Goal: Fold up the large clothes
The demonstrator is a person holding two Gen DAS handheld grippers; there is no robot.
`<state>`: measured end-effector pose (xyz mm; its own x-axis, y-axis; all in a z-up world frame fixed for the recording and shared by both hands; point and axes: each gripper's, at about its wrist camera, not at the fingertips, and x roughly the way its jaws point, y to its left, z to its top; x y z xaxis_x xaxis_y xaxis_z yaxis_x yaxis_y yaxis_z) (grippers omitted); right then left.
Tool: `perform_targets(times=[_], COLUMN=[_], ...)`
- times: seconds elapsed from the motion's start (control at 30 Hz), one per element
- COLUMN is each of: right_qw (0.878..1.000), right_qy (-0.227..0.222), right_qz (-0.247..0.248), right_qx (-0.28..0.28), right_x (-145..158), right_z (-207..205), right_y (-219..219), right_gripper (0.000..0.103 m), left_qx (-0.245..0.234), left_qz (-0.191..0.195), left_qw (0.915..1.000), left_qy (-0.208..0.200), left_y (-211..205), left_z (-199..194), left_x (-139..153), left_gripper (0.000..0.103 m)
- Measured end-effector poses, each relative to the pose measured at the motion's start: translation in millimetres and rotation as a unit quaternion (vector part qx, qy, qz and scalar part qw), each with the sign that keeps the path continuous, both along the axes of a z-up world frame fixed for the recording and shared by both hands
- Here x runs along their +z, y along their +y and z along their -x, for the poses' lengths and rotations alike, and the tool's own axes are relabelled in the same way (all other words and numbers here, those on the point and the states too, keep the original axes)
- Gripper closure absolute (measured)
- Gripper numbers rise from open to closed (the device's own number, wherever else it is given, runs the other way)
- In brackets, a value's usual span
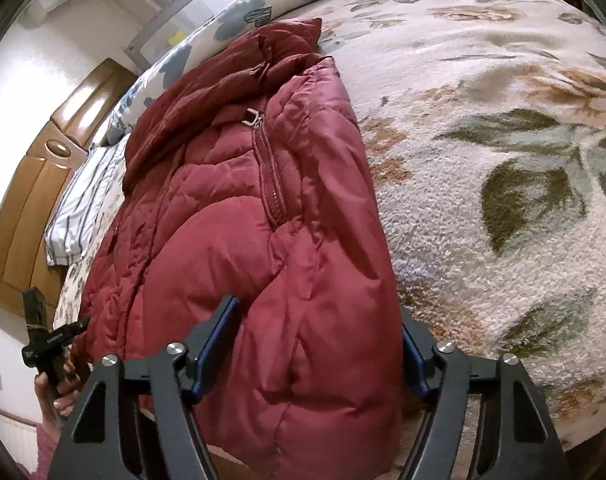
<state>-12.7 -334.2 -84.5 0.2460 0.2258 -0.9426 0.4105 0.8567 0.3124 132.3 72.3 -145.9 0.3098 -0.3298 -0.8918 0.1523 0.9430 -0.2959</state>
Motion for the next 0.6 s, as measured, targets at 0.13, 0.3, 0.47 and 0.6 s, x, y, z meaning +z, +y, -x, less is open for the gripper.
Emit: perform_targets(times=[0.13,0.3,0.47,0.6], right_qw=[1.000,1.000,0.999,0.998], right_qy=[-0.006,-0.012,-0.025,-0.040], right_qz=[-0.014,-0.016,-0.023,-0.041], right_qx=[0.000,0.008,0.023,0.026], right_x=[-0.7,3.8,17.2,29.0], right_z=[1.4,1.8,2.5,4.9], right_y=[0.6,4.2,7.8,6.9], right_gripper=[0.050,0.070,0.079,0.080], left_qx=[-0.022,-0.030,-0.034,-0.033], left_qz=[0.004,0.005,-0.003,0.011], left_qw=[0.9997,0.9994,0.9985,0.9983], left_qy=[-0.008,-0.019,-0.042,-0.047], left_y=[-2.8,-3.0,-1.2,7.4], left_z=[2.6,5.5,16.9,25.6], left_x=[3.2,9.2,23.4,37.6], left_gripper=[0.054,0.078,0.085,0.087])
